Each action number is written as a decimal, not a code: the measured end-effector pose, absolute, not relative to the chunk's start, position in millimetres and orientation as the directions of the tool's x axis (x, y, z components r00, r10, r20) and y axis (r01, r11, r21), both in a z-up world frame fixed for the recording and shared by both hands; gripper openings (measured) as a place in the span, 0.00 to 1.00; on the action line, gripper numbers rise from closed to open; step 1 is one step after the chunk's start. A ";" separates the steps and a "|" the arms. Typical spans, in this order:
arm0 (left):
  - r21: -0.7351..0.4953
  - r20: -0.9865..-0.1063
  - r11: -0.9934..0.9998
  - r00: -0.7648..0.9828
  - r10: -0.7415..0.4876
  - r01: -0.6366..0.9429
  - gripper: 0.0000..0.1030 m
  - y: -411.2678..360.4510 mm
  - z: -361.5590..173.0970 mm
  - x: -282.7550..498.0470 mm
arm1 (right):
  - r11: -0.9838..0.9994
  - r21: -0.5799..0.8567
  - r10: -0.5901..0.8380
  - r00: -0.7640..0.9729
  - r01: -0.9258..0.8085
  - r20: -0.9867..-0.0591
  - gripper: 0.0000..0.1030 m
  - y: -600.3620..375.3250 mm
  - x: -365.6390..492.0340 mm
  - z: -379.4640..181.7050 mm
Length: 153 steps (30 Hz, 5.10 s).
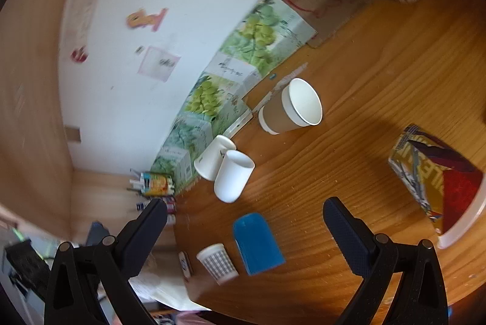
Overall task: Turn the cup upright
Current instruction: 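Lower the right tool over the cup's open rim and close on it, then lift the brown-sleeved cup with the right tool and rotate it upright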
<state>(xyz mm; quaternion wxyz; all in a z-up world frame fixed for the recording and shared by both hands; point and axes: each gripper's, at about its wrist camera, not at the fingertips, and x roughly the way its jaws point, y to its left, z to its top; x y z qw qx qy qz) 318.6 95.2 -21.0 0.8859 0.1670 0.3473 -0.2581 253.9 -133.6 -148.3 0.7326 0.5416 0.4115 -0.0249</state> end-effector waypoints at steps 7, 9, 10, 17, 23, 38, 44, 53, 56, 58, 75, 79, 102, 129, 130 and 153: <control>0.060 -0.772 0.791 0.531 -0.350 0.609 1.00 86.7 -43.8 348.3 | 0.238 0.792 0.460 0.653 0.562 -0.601 1.00 -147.0 291.8 -192.7; 0.060 -0.787 0.787 0.514 -0.341 0.614 1.00 82.9 -52.0 353.5 | 0.209 0.791 0.466 0.653 0.575 -0.597 1.00 -150.1 299.0 -201.5; 0.061 -0.793 0.784 0.507 -0.338 0.618 1.00 81.4 -55.6 356.0 | 0.192 0.789 0.468 0.652 0.584 -0.597 1.00 -152.1 303.0 -207.1; 0.063 -0.834 0.741 0.443 -0.329 0.668 1.00 67.9 -82.6 374.1 | 0.067 0.774 0.484 0.658 0.630 -0.577 1.00 -158.8 324.8 -246.8; -0.003 -0.859 0.714 0.363 -0.360 0.700 1.00 57.6 -102.8 392.6 | 0.010 0.753 0.487 0.655 0.658 -0.578 1.00 -162.1 338.5 -273.9; -0.058 -0.884 0.673 0.275 -0.377 0.738 1.00 34.3 -137.4 411.3 | -0.018 0.709 0.485 0.627 0.705 -0.610 0.97 -170.0 358.8 -292.9; -0.057 -0.889 0.666 0.266 -0.373 0.743 1.00 32.7 -140.2 408.2 | 0.016 0.672 0.461 0.591 0.740 -0.662 0.90 -174.2 362.5 -292.7; -0.055 -0.899 0.676 0.258 -0.353 0.735 1.00 36.4 -145.5 406.2 | 0.003 0.703 0.462 0.622 0.711 -0.632 0.66 -177.1 360.4 -294.4; -0.063 -0.900 0.680 0.254 -0.356 0.731 1.00 37.7 -143.8 404.9 | 0.008 0.702 0.461 0.620 0.712 -0.635 0.65 -176.0 362.2 -293.1; -0.056 -0.897 0.679 0.261 -0.356 0.732 1.00 37.7 -140.9 402.5 | 0.011 0.703 0.463 0.619 0.711 -0.634 0.65 -175.2 362.0 -292.4; -0.019 -0.873 0.676 0.317 -0.370 0.737 1.00 55.9 -106.4 355.0 | 0.079 0.764 0.586 0.590 0.640 -0.555 0.64 -154.6 329.4 -258.1; -0.022 -0.866 0.673 0.323 -0.382 0.739 1.00 63.9 -98.5 331.6 | 0.153 0.764 0.603 0.554 0.627 -0.575 0.64 -146.3 316.8 -243.0; 0.001 -0.877 0.698 0.336 -0.343 0.716 1.00 123.5 -111.4 222.5 | 0.610 0.657 0.690 0.111 0.444 -0.715 0.66 -49.3 257.9 -218.3; -0.095 -0.947 0.690 0.148 -0.285 0.718 1.00 154.6 -167.3 214.1 | 0.768 0.521 0.631 -0.298 0.373 -0.716 0.67 20.9 269.3 -275.1; -0.101 -0.948 0.689 0.141 -0.287 0.718 1.00 154.6 -167.9 215.8 | 0.767 0.520 0.631 -0.299 0.376 -0.716 0.67 20.4 269.1 -275.4; -0.134 -0.946 0.685 0.113 -0.304 0.716 1.00 151.4 -162.9 216.6 | 0.665 0.562 0.678 -0.080 0.492 -0.731 0.79 -26.2 232.2 -248.5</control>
